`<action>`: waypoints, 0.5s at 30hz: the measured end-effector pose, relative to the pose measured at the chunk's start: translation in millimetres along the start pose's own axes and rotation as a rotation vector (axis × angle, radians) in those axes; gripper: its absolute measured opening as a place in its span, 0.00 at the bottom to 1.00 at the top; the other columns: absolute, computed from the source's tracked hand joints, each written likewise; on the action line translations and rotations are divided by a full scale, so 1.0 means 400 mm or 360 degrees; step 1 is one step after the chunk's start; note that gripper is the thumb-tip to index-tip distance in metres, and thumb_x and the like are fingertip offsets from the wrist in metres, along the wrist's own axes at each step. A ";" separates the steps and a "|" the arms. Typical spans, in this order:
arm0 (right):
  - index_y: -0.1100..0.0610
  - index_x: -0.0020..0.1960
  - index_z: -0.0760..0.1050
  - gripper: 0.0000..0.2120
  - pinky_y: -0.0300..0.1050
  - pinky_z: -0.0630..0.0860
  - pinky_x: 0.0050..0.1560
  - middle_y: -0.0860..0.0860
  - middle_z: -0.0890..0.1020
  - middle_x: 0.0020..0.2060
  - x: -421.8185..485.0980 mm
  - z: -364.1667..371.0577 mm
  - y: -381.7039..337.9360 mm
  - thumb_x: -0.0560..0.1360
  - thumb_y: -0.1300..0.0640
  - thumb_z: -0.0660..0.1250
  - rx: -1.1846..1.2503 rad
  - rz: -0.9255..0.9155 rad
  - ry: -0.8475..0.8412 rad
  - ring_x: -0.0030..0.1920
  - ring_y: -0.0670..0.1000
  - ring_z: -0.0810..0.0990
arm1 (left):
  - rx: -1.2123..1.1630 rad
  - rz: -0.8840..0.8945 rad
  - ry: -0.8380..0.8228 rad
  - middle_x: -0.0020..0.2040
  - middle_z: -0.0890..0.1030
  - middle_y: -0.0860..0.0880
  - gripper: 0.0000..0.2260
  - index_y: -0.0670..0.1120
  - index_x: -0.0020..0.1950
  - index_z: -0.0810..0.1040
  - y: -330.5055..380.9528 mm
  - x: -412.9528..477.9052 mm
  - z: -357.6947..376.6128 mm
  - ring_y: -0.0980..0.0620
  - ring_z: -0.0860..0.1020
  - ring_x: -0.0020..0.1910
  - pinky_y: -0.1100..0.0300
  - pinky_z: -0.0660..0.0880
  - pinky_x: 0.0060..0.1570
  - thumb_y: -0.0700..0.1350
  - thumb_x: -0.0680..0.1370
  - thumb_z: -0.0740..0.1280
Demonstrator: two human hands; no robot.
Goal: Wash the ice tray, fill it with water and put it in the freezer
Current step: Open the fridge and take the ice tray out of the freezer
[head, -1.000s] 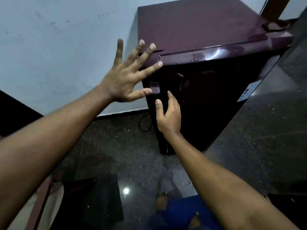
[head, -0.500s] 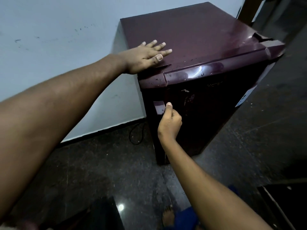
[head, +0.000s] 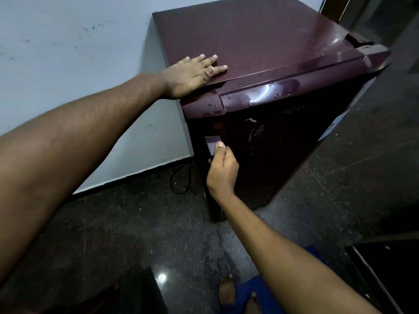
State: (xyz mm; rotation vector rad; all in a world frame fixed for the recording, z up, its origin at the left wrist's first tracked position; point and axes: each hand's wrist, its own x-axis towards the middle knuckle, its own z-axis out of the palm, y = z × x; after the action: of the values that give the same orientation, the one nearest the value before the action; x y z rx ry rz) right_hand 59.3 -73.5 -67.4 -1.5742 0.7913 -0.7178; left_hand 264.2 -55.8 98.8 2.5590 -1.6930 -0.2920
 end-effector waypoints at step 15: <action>0.60 0.75 0.67 0.27 0.46 0.64 0.75 0.52 0.70 0.71 -0.181 -0.268 -0.108 0.82 0.46 0.61 -0.0289 -0.0412 0.0091 0.73 0.51 0.68 | 0.0461 0.0623 0.0088 0.87 0.34 0.46 0.25 0.69 0.84 0.39 0.154 -0.002 0.019 0.40 0.37 0.86 0.34 0.36 0.82 0.65 0.86 0.38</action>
State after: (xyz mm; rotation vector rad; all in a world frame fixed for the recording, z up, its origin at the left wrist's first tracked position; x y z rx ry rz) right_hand -64.9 -72.1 -11.4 -1.8497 0.7172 -0.9014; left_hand 206.7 -79.0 100.8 2.3002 -2.3029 0.0500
